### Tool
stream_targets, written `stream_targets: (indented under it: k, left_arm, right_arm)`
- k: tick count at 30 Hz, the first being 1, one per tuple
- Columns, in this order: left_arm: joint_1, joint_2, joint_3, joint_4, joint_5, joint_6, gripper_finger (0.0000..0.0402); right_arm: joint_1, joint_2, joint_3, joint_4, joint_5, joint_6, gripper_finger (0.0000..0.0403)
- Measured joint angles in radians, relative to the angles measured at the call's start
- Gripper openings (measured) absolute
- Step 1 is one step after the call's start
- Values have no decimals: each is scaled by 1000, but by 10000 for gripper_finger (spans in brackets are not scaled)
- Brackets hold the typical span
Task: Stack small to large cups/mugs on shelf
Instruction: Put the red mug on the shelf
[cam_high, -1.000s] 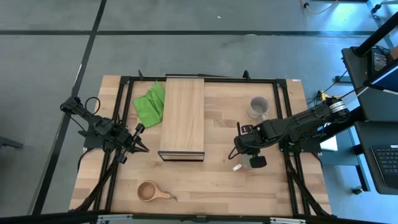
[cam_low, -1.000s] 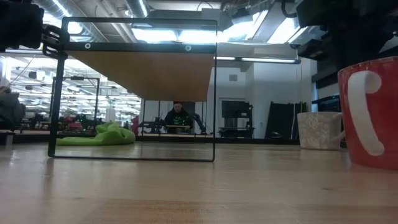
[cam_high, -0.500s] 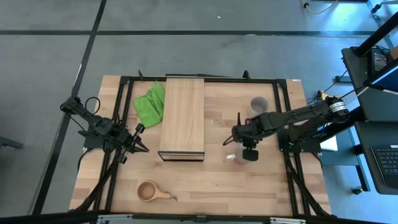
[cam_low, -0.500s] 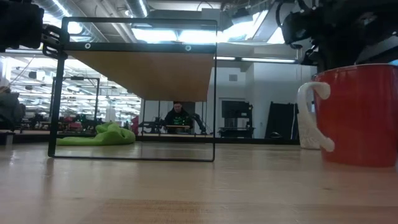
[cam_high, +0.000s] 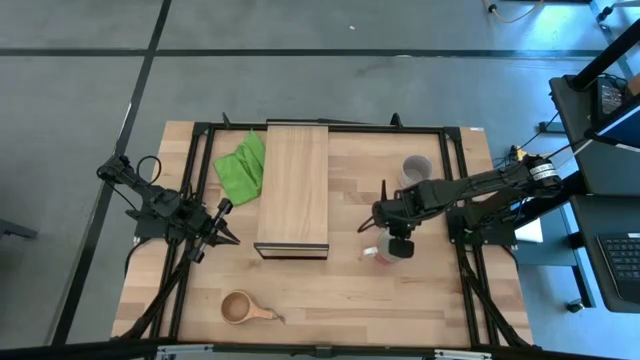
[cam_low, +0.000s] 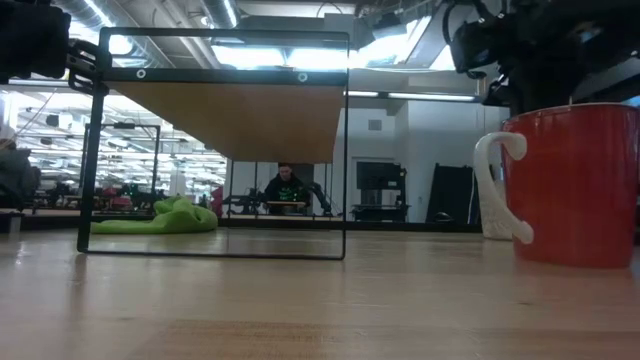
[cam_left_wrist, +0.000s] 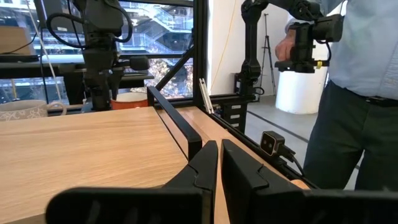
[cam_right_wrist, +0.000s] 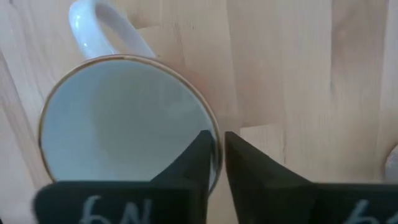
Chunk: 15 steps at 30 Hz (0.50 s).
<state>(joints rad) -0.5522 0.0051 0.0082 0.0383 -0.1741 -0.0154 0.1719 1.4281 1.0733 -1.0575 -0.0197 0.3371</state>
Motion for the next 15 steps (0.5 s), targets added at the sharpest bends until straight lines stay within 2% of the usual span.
stream_targets:
  k: [7,15]
  left_arm:
    - [0,0,0,0,0,0,14]
    - [0,0,0,0,0,0,14]
  right_arm:
    - [0,0,0,22,5,-2,113]
    - [0,4,-41,47,1,-8,128]
